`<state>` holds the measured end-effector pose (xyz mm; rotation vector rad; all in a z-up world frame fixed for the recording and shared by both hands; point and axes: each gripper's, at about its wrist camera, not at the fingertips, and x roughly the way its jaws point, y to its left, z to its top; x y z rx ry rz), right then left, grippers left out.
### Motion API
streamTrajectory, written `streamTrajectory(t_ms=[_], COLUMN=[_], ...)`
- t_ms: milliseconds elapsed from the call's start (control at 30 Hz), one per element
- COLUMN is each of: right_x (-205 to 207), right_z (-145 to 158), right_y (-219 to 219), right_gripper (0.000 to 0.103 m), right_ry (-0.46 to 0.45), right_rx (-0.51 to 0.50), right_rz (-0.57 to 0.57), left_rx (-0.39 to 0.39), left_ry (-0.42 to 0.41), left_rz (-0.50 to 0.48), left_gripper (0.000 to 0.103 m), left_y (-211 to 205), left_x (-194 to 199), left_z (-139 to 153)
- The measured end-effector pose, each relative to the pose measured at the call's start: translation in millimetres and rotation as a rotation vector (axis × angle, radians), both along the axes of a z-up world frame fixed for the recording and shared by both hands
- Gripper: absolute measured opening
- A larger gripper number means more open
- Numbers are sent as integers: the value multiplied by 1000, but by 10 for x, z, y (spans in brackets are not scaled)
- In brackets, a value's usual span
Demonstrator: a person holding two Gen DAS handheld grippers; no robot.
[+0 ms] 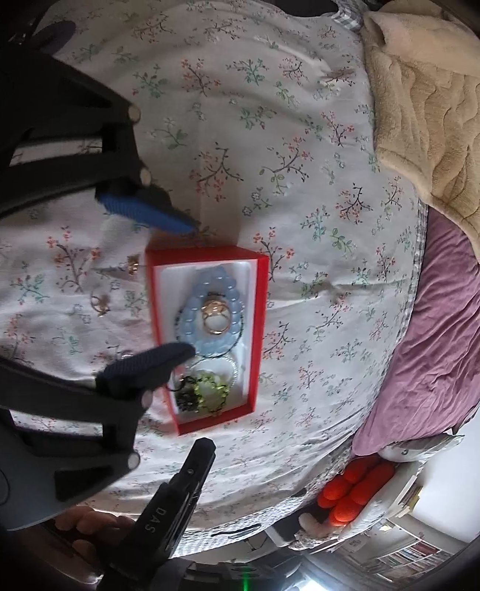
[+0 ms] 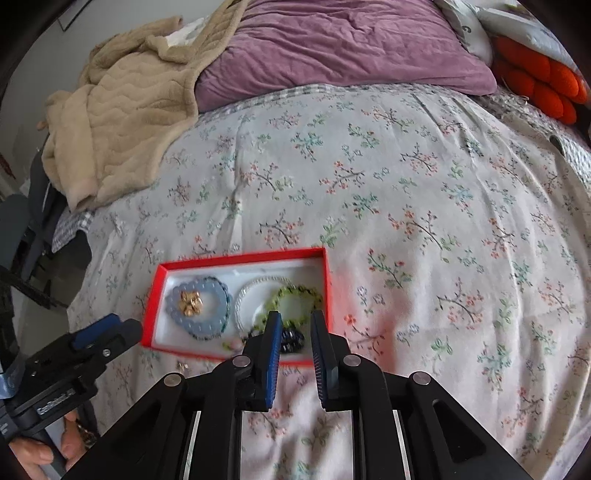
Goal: Organize jewelry
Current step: 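Open both grippers to drop the bracelets into the box, then move the left gripper down to the small gold ring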
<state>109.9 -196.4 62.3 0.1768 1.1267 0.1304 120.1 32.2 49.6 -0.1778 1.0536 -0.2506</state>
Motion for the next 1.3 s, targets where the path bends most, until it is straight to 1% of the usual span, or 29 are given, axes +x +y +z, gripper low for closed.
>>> streamTrajectory(t_ms=[100,133,200,233,267,400,467,533,667,833,967,1133,1300], right_x=[-72,-97,-155,-174,-201,-284,-328,-374,-466,-582,-640,-683,-698], right_z=[-5,-7,-2,2,11,43,48,51,27,-65,-205,-335,-416], right_y=[9,11,11,8,3,2,0,-3,-15,-26,-60,-118,-167], right_gripper=[23,27,39,53,59,60,70,74,79,83,83,83,83], right_ry=[18,23,28,28,24,28,31,35,59,91,148,188,216], right_rx=[-15,-18,-20,-21,-22,-38,-44,-47,-52,-93,-93,-122,-132], right_rz=[3,4,5,2,-2,5,5,6,18,26,27,22,21], left_rx=[15,22,28,33,40,55,62,74,97,111,122,144,116], left_ry=[8,13,25,38,53,96,103,107,116,140,159,187,236], left_rz=[-3,-2,1,2,3,7,3,-2,-16,-23,-32,-46,-37], left_gripper=[76,77,79,79,80,80,81,83,85,85,85,85,85], left_y=[-4,-5,-2,-1,2,7,8,0,-13,-22,-42,-61,-19], left_x=[-78,-107,-149,-174,-195,-266,-310,-355,-425,-491,-517,-529,-470], left_z=[11,8,-11,-29,-51,-111,-128,-143,-179,-260,-327,-424,-513])
